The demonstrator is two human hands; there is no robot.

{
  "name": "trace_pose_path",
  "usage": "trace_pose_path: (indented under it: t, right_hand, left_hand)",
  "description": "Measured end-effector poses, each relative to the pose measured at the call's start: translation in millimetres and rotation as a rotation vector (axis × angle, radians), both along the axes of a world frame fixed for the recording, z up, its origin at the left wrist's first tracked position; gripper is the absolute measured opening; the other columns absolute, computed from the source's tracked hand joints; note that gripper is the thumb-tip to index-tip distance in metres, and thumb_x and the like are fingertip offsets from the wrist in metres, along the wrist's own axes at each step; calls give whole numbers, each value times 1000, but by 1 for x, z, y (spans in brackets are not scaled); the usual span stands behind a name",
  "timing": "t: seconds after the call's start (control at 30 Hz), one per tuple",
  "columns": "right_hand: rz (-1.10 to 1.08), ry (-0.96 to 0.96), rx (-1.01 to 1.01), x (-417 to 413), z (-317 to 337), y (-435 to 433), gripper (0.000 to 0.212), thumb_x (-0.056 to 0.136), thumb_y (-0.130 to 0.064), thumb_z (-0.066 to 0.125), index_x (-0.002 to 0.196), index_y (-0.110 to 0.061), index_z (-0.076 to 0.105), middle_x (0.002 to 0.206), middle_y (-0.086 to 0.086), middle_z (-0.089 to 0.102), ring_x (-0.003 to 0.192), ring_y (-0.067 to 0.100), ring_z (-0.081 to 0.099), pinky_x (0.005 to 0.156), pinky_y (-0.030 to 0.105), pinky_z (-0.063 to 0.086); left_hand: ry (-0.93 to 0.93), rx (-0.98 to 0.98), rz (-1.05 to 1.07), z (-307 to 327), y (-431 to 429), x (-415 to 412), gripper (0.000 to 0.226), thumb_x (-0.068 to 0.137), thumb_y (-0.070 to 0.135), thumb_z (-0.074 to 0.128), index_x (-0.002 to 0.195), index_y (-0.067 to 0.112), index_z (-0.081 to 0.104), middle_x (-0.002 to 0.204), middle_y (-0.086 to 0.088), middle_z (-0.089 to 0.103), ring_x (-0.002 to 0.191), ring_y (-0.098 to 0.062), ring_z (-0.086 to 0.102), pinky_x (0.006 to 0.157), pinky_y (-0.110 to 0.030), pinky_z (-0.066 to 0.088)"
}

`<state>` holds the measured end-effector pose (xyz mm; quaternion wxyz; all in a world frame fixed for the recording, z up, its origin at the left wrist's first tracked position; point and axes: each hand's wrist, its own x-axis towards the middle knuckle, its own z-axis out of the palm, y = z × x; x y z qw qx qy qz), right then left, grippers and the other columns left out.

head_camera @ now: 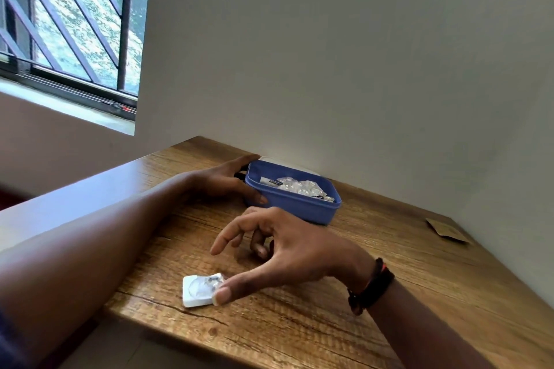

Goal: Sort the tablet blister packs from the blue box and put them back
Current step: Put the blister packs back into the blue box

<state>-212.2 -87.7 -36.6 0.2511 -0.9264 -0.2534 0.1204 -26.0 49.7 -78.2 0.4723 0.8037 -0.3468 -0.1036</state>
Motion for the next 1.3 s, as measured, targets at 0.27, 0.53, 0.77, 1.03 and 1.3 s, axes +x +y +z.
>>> trace_pose_path:
  t: [0.27, 0.53, 0.77, 1.03, 1.3]
  right_hand:
    - [38, -27, 43, 2, -4, -1, 24, 79, -38, 76, 101, -30, 72, 106, -7, 60, 91, 13, 56, 68, 39, 50]
    - [-20, -104, 70, 1, -6, 1, 44, 75, -57, 72, 117, -50, 58, 106, -19, 56, 86, -1, 54, 65, 18, 44]
    - [54, -140, 51, 2, -11, 8, 30, 80, -41, 75, 108, -33, 68, 108, -10, 58, 91, 6, 55, 70, 31, 51]
    - [-135, -903, 448, 17, 7, -27, 15, 74, -5, 81, 86, -11, 77, 92, -2, 72, 88, 8, 68, 78, 19, 53]
    - [-336, -975, 414, 39, -1, -51, 14, 75, -2, 79, 87, -11, 79, 89, -2, 74, 83, 5, 69, 76, 19, 55]
  left_hand:
    - [-29, 23, 14, 4, 0, -5, 108, 59, 47, 82, 149, 35, 24, 153, 7, 35, 129, -5, 38, 101, -21, 35]
    - [-5, 16, 20, 13, -1, -20, 107, 59, 39, 78, 151, 20, 25, 148, -4, 45, 132, -20, 46, 112, -45, 38]
    - [31, 13, 24, 13, 0, -22, 107, 61, 34, 83, 150, 23, 26, 146, -2, 46, 129, -17, 48, 111, -41, 39]
    - [2, 48, 15, 15, 1, -22, 113, 56, 50, 77, 152, 25, 22, 147, -1, 44, 132, -18, 44, 111, -40, 38]
    - [59, 30, 23, 12, 1, -19, 105, 65, 33, 86, 150, 28, 25, 142, 4, 49, 125, -13, 49, 107, -33, 41]
